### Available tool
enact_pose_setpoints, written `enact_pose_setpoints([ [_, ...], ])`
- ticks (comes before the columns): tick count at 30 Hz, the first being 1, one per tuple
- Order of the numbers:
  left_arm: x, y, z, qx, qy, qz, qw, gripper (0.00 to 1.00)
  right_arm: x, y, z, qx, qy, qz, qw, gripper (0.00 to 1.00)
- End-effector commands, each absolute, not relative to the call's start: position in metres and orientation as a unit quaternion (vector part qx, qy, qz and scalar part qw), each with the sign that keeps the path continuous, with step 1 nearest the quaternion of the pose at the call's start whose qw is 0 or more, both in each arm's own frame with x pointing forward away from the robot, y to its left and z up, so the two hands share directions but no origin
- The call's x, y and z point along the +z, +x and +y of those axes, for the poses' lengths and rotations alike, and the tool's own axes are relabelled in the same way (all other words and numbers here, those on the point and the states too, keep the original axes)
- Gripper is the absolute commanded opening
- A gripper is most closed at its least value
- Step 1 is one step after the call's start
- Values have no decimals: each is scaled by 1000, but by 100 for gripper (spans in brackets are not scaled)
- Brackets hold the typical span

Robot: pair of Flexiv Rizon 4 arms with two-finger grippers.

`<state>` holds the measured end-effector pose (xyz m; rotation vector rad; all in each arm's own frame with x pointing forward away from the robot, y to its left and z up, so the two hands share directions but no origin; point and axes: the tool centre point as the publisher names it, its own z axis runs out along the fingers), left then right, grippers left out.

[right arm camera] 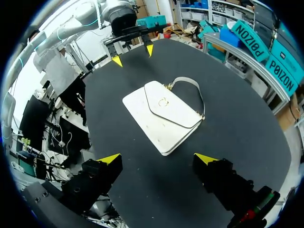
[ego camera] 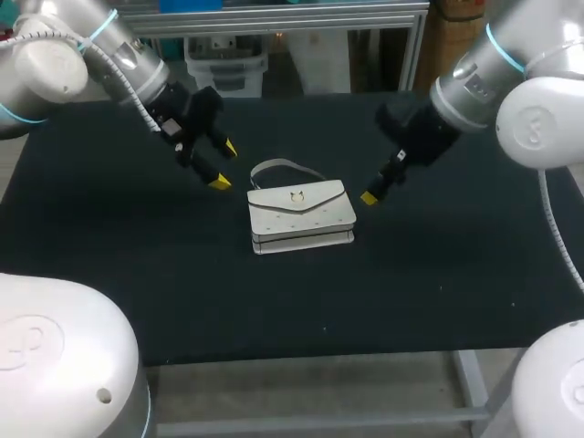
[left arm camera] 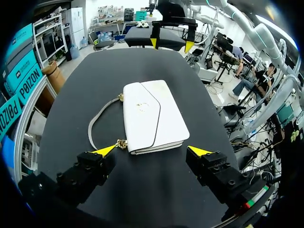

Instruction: Pick up the bag, open it, inspect its contents, close it, and place it on the opposite side

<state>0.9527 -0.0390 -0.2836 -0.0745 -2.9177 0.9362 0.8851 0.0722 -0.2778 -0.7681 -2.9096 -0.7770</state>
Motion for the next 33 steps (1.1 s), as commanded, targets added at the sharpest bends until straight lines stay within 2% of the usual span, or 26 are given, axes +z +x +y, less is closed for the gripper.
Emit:
enact_pose_setpoints([
  [1,-286,954,-42,320,-39,-946,24,100,-286,884,86,-255,-118,-958,-50,100],
  [9,-289,948,-49,337,-77,-938,4,100,-296,873,94,-232,7,-967,-106,100],
  [12,-293,951,-55,332,-90,-939,24,100,-300,870,95,-221,20,-969,-108,100],
  [26,-295,953,-57,335,-90,-938,20,100,-301,871,99,-221,36,-968,-113,100],
  [30,-302,952,-59,347,-110,-931,-2,100,-312,869,111,-207,92,-952,-204,100],
  [33,-305,948,-60,348,-123,-929,-1,100,-320,865,114,-196,127,-944,-235,100],
])
